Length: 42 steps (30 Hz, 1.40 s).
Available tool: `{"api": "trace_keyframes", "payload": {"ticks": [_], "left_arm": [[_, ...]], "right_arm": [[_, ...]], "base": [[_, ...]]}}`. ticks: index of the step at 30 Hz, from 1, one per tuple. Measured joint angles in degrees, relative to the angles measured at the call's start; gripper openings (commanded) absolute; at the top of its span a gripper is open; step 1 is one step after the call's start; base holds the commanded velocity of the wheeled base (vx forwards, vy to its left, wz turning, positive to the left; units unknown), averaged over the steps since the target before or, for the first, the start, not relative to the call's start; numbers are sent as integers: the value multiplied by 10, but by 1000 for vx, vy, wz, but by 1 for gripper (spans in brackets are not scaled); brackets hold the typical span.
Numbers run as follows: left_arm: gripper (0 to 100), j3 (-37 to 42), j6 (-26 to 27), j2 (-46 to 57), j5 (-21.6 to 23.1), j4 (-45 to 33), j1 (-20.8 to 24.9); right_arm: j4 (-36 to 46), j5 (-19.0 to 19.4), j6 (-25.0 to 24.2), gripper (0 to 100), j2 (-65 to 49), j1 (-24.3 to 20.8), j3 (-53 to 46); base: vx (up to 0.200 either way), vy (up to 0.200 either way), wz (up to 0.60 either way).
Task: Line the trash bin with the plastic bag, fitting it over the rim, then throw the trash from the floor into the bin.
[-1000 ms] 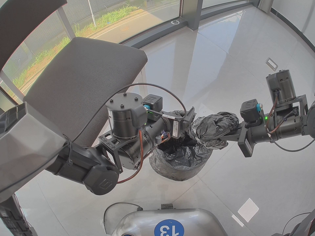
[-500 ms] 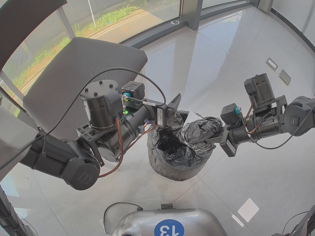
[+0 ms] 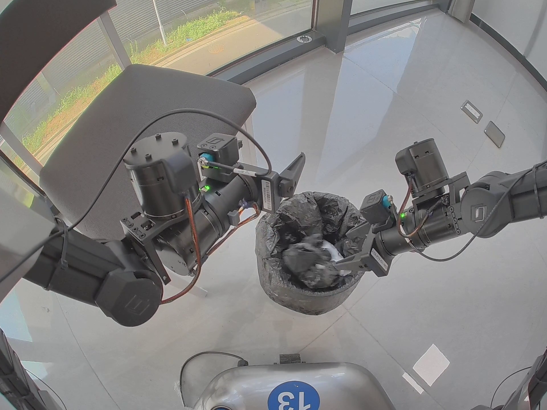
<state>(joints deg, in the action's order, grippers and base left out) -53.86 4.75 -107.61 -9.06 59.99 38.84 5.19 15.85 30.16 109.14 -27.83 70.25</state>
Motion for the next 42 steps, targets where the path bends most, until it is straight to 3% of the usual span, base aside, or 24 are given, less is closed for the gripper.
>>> {"api": "trace_keyframes", "payload": {"ticks": [16,23,35,42], "left_arm": [[100,8,-2,-1,-1,1,-6],[100,12,-6,5,-4,9,-10],[100,-3,-5,79,-5,-36,-44],[100,1,8,187,-7,-193,-97]], "right_arm": [[-6,0,6,100,22,32,20],[-5,-10,-1,100,-25,42,15],[-5,-149,-101,100,-241,106,-74],[-2,-217,-129,100,-429,158,-154]], "base": [[0,0,0],[0,0,0],[0,0,0],[0,0,0]]}}
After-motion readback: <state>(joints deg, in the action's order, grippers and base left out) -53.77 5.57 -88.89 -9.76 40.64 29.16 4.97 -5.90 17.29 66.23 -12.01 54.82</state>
